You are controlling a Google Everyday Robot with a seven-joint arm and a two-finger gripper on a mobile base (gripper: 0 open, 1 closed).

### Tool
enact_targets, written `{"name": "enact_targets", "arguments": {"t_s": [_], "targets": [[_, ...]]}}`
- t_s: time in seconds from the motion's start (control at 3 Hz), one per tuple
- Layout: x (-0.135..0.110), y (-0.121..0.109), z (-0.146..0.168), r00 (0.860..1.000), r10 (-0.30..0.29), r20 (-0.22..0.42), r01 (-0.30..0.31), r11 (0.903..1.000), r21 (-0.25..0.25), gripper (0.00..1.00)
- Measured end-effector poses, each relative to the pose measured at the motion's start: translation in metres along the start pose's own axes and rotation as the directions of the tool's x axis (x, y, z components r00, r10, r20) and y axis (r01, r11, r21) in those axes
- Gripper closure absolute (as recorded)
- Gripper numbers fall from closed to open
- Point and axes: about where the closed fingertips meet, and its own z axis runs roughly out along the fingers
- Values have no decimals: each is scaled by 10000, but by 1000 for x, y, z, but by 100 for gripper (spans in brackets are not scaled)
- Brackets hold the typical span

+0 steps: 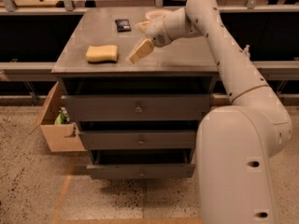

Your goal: Pick sponge

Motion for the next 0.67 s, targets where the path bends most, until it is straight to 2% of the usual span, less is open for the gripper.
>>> {"name": "enact_targets", "arguments": {"t_s": [0.67], "targets": [[-10, 4, 56, 9982, 433, 417, -401, 9965, -738, 0]]}}
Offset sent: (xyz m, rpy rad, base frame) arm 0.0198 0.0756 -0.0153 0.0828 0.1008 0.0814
